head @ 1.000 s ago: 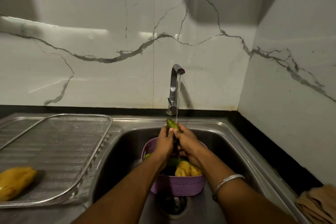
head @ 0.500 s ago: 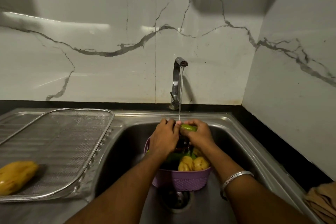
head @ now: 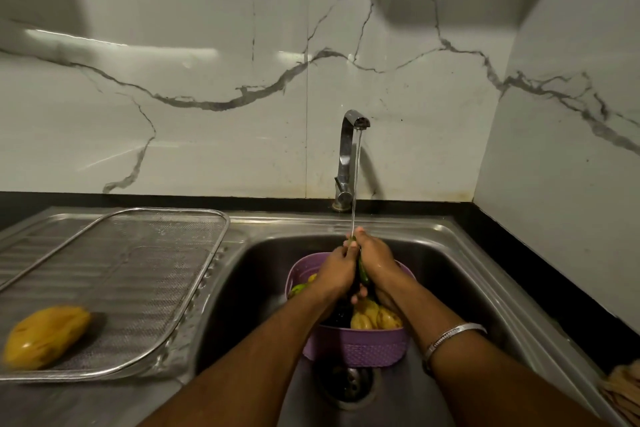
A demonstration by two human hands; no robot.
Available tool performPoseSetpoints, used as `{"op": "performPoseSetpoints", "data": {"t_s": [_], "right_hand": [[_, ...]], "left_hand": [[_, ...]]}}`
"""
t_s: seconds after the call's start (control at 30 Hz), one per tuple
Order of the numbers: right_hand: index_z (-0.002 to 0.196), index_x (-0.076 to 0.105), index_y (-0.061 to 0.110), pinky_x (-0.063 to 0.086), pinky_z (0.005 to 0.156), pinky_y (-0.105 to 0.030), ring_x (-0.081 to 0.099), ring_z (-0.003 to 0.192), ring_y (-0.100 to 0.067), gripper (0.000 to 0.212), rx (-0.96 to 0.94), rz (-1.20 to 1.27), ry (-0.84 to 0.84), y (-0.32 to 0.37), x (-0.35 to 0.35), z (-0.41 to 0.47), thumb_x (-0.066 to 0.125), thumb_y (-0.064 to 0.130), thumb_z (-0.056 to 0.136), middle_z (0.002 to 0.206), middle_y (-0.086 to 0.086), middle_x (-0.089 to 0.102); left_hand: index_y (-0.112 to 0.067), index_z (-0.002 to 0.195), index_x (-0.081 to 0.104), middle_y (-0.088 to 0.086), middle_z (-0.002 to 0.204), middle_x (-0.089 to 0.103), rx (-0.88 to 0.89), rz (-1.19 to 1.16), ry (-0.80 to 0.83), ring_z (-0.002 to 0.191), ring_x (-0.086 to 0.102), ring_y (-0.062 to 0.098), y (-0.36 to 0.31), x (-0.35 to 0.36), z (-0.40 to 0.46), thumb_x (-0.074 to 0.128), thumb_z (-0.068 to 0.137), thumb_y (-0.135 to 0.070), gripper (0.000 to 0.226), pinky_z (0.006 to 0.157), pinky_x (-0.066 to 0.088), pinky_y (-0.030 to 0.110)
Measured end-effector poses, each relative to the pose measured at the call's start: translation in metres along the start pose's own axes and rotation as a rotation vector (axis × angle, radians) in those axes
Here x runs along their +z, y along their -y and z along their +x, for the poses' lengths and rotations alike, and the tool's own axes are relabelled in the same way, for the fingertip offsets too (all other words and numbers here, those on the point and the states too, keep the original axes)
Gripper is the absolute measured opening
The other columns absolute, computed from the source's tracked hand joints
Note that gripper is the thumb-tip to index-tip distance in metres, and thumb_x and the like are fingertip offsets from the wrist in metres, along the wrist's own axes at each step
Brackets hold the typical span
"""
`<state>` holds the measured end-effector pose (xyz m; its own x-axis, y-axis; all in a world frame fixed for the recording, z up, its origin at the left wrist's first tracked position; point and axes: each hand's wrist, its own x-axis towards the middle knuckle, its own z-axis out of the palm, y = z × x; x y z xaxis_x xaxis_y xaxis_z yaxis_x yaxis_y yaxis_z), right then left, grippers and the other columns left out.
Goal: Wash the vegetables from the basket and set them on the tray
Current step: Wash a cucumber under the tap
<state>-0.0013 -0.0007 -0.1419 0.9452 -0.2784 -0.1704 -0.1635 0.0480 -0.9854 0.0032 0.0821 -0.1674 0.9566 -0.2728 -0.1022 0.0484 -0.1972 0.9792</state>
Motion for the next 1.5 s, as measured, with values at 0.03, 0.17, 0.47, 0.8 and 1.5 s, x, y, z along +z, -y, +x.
{"op": "performPoseSetpoints", "data": {"t_s": [0.03,0.17,0.47,0.8,1.5], "right_hand": [[0.13,0.063,0.01,0.051,0.102,-0.046,0.062,0.113,-0.031,0.04,0.02,0.022,-0.013,0.001,0.0,-0.001,0.042,0.037,0.108,0.123,-0.017,0.065],[0.158,0.034,0.027,0.044,0.104,-0.044,0.049,0.134,-0.033,0.049,-0.028,-0.025,-0.011,0.004,-0.002,-0.009,0.04,0.024,0.11,0.153,-0.012,0.045],[0.124,0.067,0.014,0.053,0.063,-0.034,0.065,0.087,-0.028,0.039,0.178,0.068,0.035,0.016,-0.003,-0.018,0.05,0.043,0.103,0.109,-0.016,0.07],[0.104,0.059,0.006,0.052,0.099,-0.046,0.058,0.101,-0.032,0.028,0.26,0.045,-0.012,0.018,-0.002,-0.036,0.042,0.029,0.108,0.094,-0.017,0.057],[0.119,0.059,0.013,0.056,0.093,-0.052,0.062,0.101,-0.032,0.029,0.214,0.131,0.014,0.017,0.007,-0.038,0.049,0.036,0.105,0.109,-0.018,0.063]], "left_hand": [[-0.017,0.113,0.053,0.01,0.081,0.066,-0.001,-0.014,-0.03,0.056,0.059,0.014,0.0,0.0,0.003,0.027,0.109,-0.044,0.038,0.047,0.049,0.026],[-0.019,0.109,0.062,0.012,0.109,0.068,0.006,-0.106,-0.152,0.1,0.067,0.024,0.002,0.004,0.013,0.032,0.109,-0.039,0.036,0.092,0.057,0.044],[-0.014,0.105,0.065,0.012,0.09,0.072,-0.043,-0.22,-0.098,0.083,0.072,0.022,-0.008,-0.004,-0.002,0.044,0.106,-0.043,0.037,0.081,0.062,0.042],[-0.015,0.106,0.071,0.01,0.096,0.073,0.0,-0.027,-0.198,0.091,0.072,0.024,-0.007,-0.002,0.006,0.046,0.103,-0.047,0.041,0.083,0.062,0.045],[-0.01,0.107,0.07,0.012,0.097,0.072,-0.04,-0.051,-0.192,0.093,0.071,0.025,-0.013,-0.015,0.001,0.045,0.105,-0.044,0.042,0.085,0.06,0.041]]}}
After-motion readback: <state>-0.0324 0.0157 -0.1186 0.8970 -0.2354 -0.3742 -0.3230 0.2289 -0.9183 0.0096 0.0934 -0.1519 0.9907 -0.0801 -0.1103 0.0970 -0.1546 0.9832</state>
